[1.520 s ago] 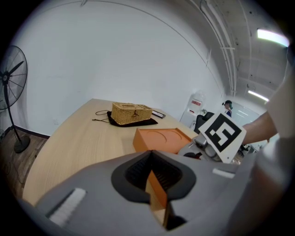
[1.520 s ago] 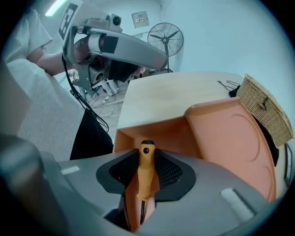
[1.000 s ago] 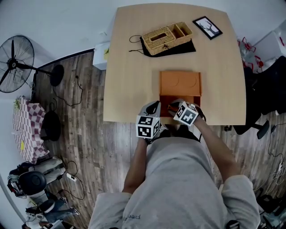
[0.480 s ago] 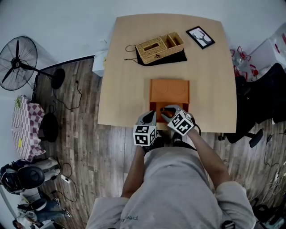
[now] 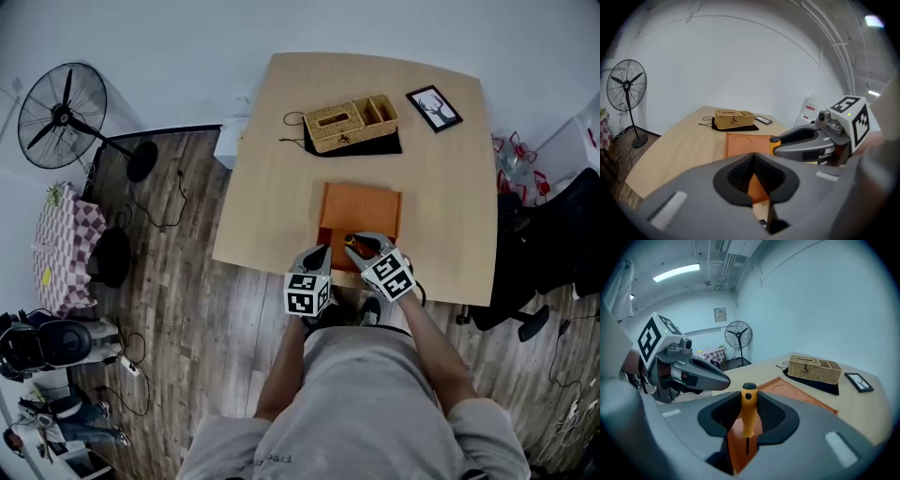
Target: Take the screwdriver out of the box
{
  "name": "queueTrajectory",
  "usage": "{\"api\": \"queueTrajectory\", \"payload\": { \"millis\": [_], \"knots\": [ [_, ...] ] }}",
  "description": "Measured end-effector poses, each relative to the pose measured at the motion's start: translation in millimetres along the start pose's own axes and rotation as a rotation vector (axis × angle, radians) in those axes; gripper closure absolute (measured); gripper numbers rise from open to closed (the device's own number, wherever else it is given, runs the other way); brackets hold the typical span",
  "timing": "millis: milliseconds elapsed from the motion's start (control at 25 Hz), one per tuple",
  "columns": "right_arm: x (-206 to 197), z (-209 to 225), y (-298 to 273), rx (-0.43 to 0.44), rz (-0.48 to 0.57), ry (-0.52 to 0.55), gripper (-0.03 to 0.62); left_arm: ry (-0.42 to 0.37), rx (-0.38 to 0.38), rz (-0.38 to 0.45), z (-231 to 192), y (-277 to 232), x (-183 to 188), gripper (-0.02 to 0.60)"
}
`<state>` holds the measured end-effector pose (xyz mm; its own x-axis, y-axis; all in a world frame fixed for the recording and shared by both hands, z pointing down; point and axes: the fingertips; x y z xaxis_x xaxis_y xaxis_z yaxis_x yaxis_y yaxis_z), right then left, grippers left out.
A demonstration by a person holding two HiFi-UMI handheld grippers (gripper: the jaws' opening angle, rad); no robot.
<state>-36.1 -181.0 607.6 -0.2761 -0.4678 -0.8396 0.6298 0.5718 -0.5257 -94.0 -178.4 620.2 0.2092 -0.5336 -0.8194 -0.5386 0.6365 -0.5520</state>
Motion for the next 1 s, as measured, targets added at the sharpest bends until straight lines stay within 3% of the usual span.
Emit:
{"api": "queueTrajectory", "payload": {
  "millis": [560, 800, 1000],
  "knots": [
    [24, 21, 62, -0.023, 0.259, -0.163, 0.487, 0.002, 0.082, 0.086, 16, 20, 19, 0.526],
    [18, 14, 79, -0.021, 0.301, -0.11, 0.487, 0.052, 0.115, 0.123, 28, 31, 14, 0.528],
    [13, 13, 88, -0.002, 0.321, -0.111, 0.487, 0.046, 0.123, 0.127, 39, 31, 8, 0.526]
  ]
}}
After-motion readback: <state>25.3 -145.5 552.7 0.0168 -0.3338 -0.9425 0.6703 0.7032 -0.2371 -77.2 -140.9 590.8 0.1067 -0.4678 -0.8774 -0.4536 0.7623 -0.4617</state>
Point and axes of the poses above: the fingertips, and each gripper's own axes: y backward along the fingers, z to its right, x out of its top, and after that the axes turned 4 degrees about -y, right-handed
